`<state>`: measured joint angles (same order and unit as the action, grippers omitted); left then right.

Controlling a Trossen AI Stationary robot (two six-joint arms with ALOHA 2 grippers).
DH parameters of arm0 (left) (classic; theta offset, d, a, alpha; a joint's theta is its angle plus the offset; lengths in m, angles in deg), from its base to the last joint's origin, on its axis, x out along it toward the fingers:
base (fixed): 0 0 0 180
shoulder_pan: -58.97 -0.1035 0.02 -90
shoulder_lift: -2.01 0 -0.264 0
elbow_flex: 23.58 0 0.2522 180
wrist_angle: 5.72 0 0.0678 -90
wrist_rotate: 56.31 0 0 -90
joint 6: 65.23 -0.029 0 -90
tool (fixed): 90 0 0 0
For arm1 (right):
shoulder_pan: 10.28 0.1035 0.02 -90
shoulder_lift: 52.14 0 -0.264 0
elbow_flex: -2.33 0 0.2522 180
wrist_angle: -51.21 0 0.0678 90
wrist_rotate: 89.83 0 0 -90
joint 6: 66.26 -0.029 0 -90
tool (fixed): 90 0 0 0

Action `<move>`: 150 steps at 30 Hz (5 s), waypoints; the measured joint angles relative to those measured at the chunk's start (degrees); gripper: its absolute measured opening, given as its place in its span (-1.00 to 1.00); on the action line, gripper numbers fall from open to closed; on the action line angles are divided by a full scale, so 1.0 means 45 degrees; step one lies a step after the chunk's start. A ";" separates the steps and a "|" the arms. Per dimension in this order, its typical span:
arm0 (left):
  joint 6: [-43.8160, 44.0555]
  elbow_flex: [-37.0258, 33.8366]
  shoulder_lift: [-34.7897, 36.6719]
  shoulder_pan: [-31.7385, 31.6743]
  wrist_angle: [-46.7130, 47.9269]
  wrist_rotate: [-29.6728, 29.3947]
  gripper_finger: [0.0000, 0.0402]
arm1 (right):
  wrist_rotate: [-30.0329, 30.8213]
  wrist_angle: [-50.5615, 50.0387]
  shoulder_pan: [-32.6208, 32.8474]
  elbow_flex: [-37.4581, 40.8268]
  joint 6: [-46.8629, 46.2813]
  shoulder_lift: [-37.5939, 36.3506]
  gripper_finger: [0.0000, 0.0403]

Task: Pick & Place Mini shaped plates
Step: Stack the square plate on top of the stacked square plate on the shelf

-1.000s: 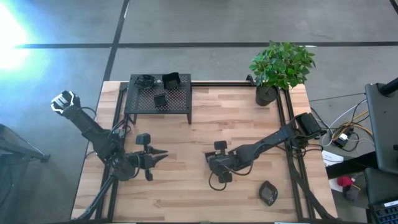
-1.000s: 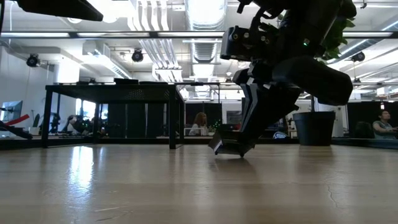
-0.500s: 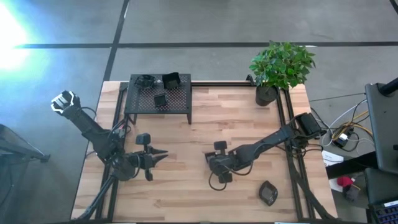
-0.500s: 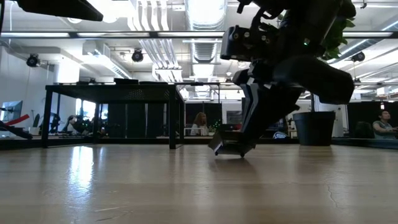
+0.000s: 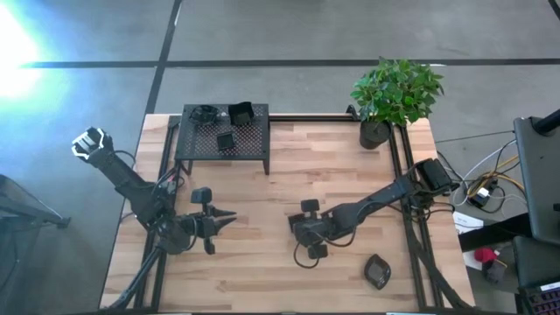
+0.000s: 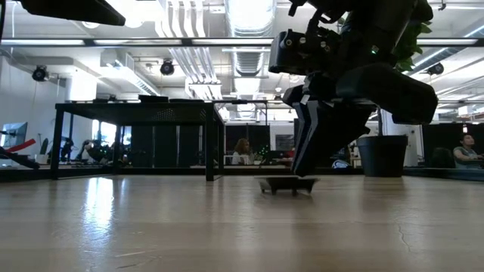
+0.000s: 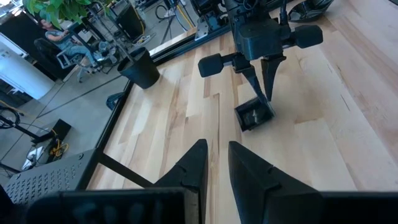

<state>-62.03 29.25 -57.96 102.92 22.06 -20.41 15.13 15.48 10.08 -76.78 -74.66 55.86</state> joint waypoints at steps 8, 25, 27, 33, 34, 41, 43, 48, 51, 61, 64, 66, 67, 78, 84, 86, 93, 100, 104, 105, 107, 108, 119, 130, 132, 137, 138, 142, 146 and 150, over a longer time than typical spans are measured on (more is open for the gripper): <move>-0.0003 0.0000 0.0000 0.0000 0.0000 0.0000 -0.70 | 0.0001 -0.0004 0.0000 -0.0004 -0.0049 0.0000 -0.61; 0.1157 0.0002 -0.0792 -0.1586 -0.1300 0.0697 -0.70 | 0.0023 -0.1694 0.0024 -0.0835 0.0218 -0.2304 -0.66; 0.1156 0.0005 -0.1245 -0.2110 -0.1682 0.1486 -0.70 | 0.0026 -0.1942 0.0024 -0.0801 0.0063 -0.2809 -0.65; 0.1954 0.0006 -0.2996 -0.3838 -0.3861 0.3167 -0.70 | 0.0035 -0.2474 0.0174 -0.0737 -0.0171 -0.4054 -0.63; 0.1990 0.0041 -0.3280 -0.4126 -0.4095 0.3626 -0.70 | 0.0030 -0.2520 0.0217 -0.0710 -0.0151 -0.4207 -0.63; 0.1461 0.0260 -0.5233 -0.5647 -0.5975 0.7041 -0.70 | 0.0039 -0.2611 0.0499 -0.0693 -0.0140 -0.4707 -0.66; 0.1189 0.0290 -0.5799 -0.5865 -0.6850 0.7560 -0.70 | 0.0030 -0.2613 0.0554 -0.0689 -0.0078 -0.4707 -0.66; 0.0962 0.0747 -0.7112 -0.6354 -0.7591 0.8268 -0.70 | 0.0030 -0.2627 0.0593 -0.0668 -0.0039 -0.4726 -0.66; 0.0973 0.1221 -0.7921 -0.6675 -0.7563 0.8300 -0.70 | 0.0035 -0.2631 0.0593 -0.0640 0.0062 -0.4726 -0.66; 0.2371 0.2723 -0.9883 -0.7580 -0.7556 0.9079 -0.70 | 0.0030 -0.2624 0.0593 -0.0351 0.0076 -0.4726 -0.67; 0.2713 0.2934 -1.0122 -0.7806 -0.7565 1.0004 -0.70 | 0.0030 -0.2628 0.0593 -0.0258 0.0037 -0.4726 -0.67; 0.2904 0.2972 -1.0320 -0.7941 -0.7558 1.0437 -0.70 | 0.0020 -0.2640 0.0593 -0.0252 -0.0083 -0.4726 -0.67; 0.2993 0.2977 -1.0406 -0.8001 -0.7543 1.0440 -0.70 | 0.0024 -0.2631 0.0593 -0.0252 -0.0107 -0.4726 -0.66; 0.3373 0.2953 -1.0641 -0.8131 -0.8005 1.0371 -0.70 | 0.0025 -0.2608 0.0588 -0.0218 -0.0139 -0.4726 -0.66; 0.3406 0.2963 -1.1132 -0.8136 -0.8029 1.0460 -0.70 | 0.0025 -0.2608 0.0588 -0.0213 -0.0139 -0.4726 -0.69; 0.3404 0.3026 -1.1175 -0.8136 -0.8040 1.0495 -0.70 | 0.0025 -0.2613 0.0588 -0.0213 -0.0140 -0.4726 -0.68; 0.3357 0.3075 -1.0890 -0.8131 -0.8097 1.0897 -0.70 | 0.0028 -0.2622 0.0588 -0.0213 -0.0136 -0.4726 -0.67; 0.3655 0.3079 -1.0906 -0.8126 -0.8090 1.1260 -0.70 | 0.0027 -0.2660 0.0588 -0.0213 -0.0092 -0.4726 -0.70; 0.3975 0.3079 -1.1064 -0.8131 -0.8083 1.1264 -0.70 | 0.0026 -0.2671 0.0588 -0.0213 -0.0092 -0.4726 -0.71; 0.4090 0.3076 -1.1119 -0.8131 -0.8070 1.1264 -0.70 | 0.0028 -0.2671 0.0588 -0.0213 -0.0092 -0.4726 -0.71; 0.4150 0.3079 -1.1260 -0.8134 -0.8089 1.1259 -0.70 | 0.0030 -0.2671 0.0588 -0.0213 -0.0092 -0.4726 -0.71; 0.4154 0.3079 -1.1329 -0.8136 -0.8084 1.1262 -0.70 | 0.0025 -0.2671 0.0588 -0.0213 -0.0092 -0.4726 -0.71; 0.4168 0.3351 -1.1404 -0.8189 -0.8031 1.2174 -0.70 | 0.0030 -0.2689 0.0588 -0.0213 -0.0092 -0.4721 -0.72; 0.4323 0.3347 -1.1529 -0.8182 -0.7905 1.2094 -0.70 | 0.0030 -0.2697 0.0588 -0.0213 -0.0092 -0.4716 -0.72; 0.4324 0.3347 -1.1548 -0.8153 -0.8001 1.2060 -0.70 | 0.0030 -0.2700 0.0583 -0.0213 -0.0092 -0.4716 -0.72; 0.4366 0.3347 -1.1550 -0.8136 -0.8004 1.2056 -0.70 | 0.0031 -0.2695 0.0583 -0.0213 -0.0107 -0.4716 -0.72; 0.4414 0.3347 -1.1550 -0.8136 -0.7993 1.2055 -0.70 | 0.0032 -0.2695 0.0583 -0.0213 -0.0107 -0.4716 -0.72; 0.4450 0.3347 -1.1550 -0.8136 -0.7985 1.2060 -0.76 | 0.0035 -0.2694 0.0583 -0.0213 -0.0136 -0.4716 -0.72; 0.4459 0.3347 -1.1550 -0.8136 -0.8009 1.2075 -0.94 | 0.0032 -0.2690 0.0583 -0.0213 -0.0136 -0.4716 -0.72; 0.4567 0.3347 -1.1550 -0.8136 -0.8012 1.2109 -0.97 | 0.0035 -0.2690 0.0583 -0.0213 -0.0138 -0.4716 -0.72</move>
<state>-41.48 44.31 -109.93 66.30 -13.99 34.08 15.29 3.37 12.70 -77.74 -75.29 34.64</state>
